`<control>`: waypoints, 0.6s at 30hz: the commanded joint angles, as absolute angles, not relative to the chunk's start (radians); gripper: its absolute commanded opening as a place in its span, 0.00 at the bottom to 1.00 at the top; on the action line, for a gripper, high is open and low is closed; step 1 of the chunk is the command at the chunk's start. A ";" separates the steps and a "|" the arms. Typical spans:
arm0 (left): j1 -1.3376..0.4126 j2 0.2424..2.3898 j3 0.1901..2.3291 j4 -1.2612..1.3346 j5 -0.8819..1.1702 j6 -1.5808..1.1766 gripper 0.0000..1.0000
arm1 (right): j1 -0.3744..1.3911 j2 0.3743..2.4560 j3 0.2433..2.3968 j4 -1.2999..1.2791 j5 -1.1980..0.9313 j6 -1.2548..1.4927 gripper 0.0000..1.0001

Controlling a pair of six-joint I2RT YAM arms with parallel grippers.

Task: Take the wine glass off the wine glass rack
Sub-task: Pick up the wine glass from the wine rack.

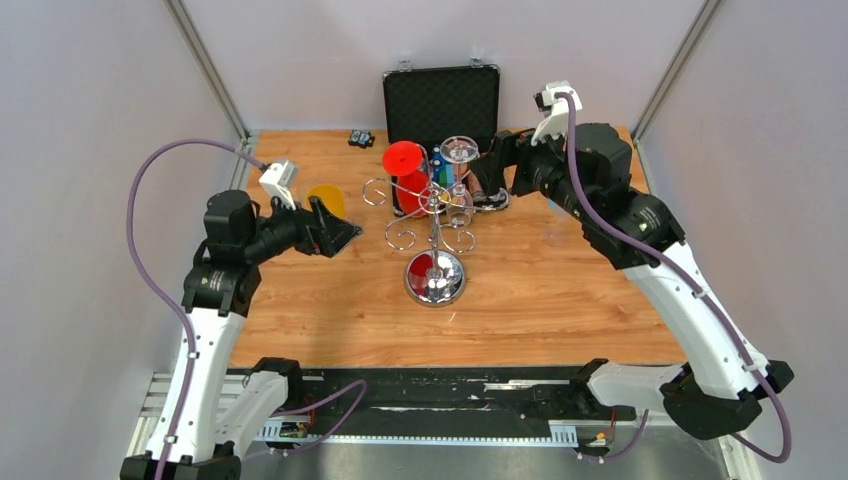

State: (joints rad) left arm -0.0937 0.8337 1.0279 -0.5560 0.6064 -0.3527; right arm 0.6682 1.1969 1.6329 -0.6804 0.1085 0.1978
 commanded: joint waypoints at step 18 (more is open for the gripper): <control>-0.086 0.914 0.926 0.019 0.820 -0.936 1.00 | 0.545 1.254 1.678 -0.617 -0.137 0.273 0.81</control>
State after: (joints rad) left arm -0.0937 0.8658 0.9424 -0.1482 0.7959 -0.7933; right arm 0.5545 1.2694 1.6505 -0.6754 -0.1081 0.2649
